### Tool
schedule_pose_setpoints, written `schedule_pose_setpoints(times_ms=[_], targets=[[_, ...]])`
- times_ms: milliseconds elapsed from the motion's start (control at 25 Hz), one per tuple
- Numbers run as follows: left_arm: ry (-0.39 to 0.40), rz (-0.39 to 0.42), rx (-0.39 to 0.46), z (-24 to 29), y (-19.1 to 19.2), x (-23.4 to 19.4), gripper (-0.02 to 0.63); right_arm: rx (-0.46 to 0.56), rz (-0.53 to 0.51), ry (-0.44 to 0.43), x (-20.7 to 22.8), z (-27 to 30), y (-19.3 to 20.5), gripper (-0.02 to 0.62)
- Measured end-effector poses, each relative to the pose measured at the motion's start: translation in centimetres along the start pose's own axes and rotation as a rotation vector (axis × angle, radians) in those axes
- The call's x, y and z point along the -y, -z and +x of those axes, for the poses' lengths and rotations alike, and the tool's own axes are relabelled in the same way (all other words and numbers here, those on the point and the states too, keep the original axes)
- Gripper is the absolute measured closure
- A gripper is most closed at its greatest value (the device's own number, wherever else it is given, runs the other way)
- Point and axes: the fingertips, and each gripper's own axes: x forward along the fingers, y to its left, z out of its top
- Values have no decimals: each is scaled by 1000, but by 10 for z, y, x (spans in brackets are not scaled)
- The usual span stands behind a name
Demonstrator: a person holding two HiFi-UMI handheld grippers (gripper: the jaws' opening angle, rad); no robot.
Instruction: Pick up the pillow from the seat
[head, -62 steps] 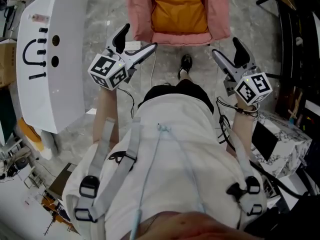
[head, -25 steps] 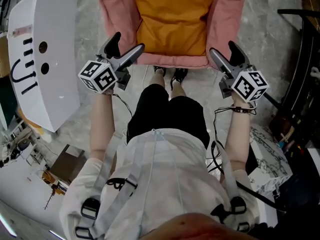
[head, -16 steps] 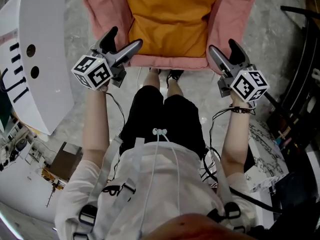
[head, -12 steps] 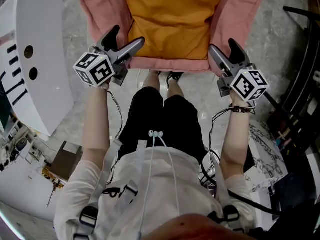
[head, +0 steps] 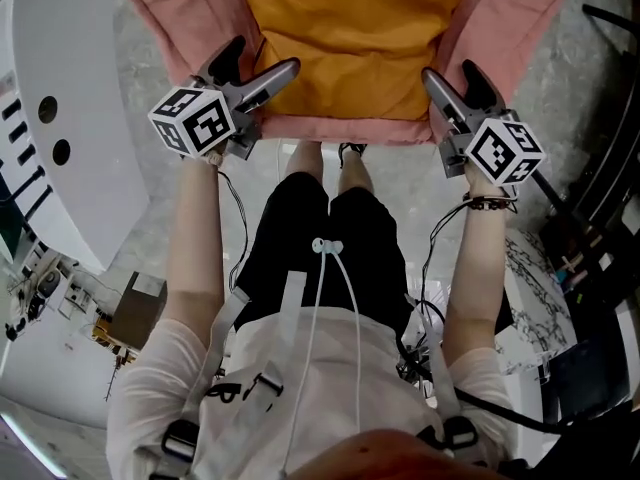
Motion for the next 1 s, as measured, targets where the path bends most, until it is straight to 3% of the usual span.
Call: schedule_pose_setpoints(times_ms=[320, 520, 1000], targets=[[-9, -38, -84, 31, 16, -38, 64, -67, 25, 4, 16, 48, 9, 170], [27, -66, -127, 54, 22, -46, 62, -113, 20, 22, 27, 66, 17, 170], [43, -115, -169, 83, 35, -67, 58, -208, -10, -88, 26, 97, 20, 170]])
